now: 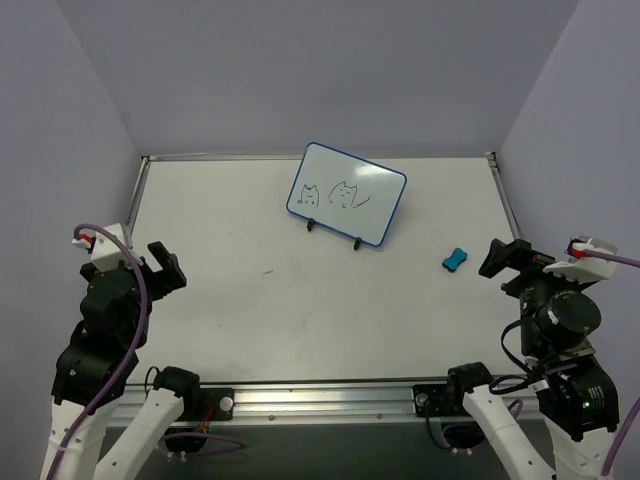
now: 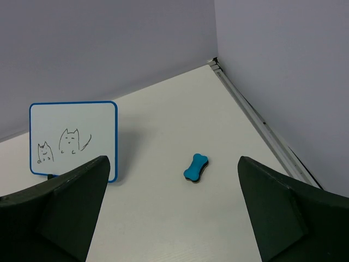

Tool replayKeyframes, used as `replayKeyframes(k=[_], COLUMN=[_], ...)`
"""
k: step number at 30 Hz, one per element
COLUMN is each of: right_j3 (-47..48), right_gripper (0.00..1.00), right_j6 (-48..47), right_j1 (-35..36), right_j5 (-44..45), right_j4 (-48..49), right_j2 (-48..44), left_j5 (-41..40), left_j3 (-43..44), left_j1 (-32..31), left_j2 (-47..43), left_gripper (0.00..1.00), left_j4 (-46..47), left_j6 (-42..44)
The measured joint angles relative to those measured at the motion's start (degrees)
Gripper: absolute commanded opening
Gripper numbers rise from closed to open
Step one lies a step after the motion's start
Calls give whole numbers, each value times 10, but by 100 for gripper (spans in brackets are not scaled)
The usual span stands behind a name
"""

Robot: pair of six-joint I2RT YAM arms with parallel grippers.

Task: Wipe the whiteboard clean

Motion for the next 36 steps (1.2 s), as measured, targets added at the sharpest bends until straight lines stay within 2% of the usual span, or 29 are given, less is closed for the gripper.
replayKeyframes(k=[14, 21, 24, 30, 36], right_j3=[0, -16, -39, -103, -94], right_gripper=[100, 100, 100, 100, 100], right_j6=[1, 5, 25, 72, 42], right_j1=[0, 0, 0, 0, -21], right_j5=[-8, -70, -128, -241, -335], right_j4=[0, 12, 50, 171, 276], right_j2=[10, 48, 72, 176, 364], left_j5=[8, 24, 38, 77, 106], left_j3=[0, -2, -4, -10, -11], left_j1=[1, 2, 2, 2, -4], left_j2=[-3, -12, -11, 0, 32], left_gripper=[94, 94, 94, 94, 94], left_j4=[0, 2, 5, 22, 31], left_j6=[0, 3, 4, 9, 10])
